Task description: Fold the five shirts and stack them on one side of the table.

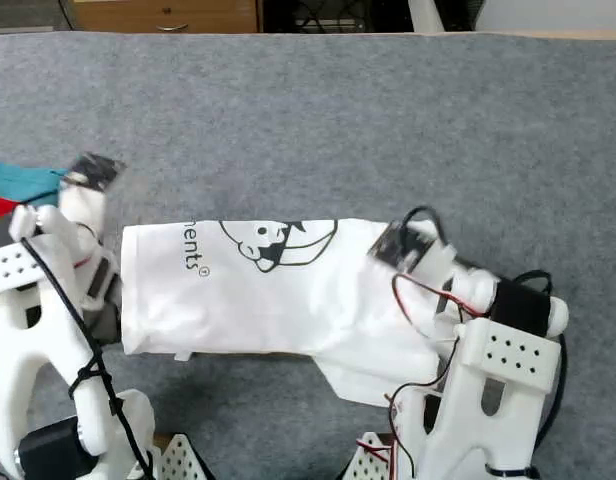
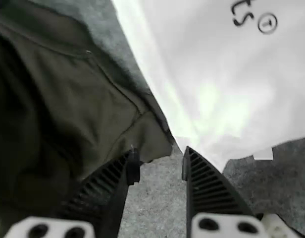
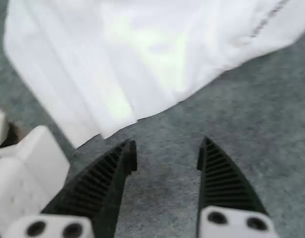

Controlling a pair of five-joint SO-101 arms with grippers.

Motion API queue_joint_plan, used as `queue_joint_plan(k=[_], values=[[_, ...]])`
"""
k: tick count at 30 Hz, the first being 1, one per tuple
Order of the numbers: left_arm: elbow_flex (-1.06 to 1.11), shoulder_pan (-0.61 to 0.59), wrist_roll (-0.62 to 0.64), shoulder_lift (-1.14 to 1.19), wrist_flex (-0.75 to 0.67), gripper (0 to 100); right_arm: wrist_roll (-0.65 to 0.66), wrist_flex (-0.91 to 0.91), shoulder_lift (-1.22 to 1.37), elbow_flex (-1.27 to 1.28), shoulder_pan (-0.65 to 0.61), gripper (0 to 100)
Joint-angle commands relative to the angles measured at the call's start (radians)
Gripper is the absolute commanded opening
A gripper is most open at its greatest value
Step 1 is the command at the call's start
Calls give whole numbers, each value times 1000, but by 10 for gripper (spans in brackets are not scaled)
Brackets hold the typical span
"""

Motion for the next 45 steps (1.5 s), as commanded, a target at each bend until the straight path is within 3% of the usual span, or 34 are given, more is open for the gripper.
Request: queue_joint_plan(k=[1, 7, 12, 14, 24, 28, 32, 45], values=[[-154, -8, 84, 2, 12, 19, -180, -121, 36, -102, -18, 25], [-214, 116, 206, 17, -66, 73, -420, -180, 298, -254, -127, 201], [-232, 128, 399, 204, -204, 269, -540, -192, 598, -452, -282, 208], [-294, 124, 483, 310, -219, 278, -575, -221, 727, -529, -316, 208], [-641, 145, 789, 781, -219, 273, -489, -333, 1288, -806, -338, 205], [-739, 145, 818, 931, -219, 170, -434, -331, 1432, -888, -338, 194], [-854, 147, 816, 1042, -164, 26, -431, -298, 1466, -955, -336, 30], [-1310, 148, 784, 1287, 166, 30, -431, -287, 1435, -960, -313, 14]])
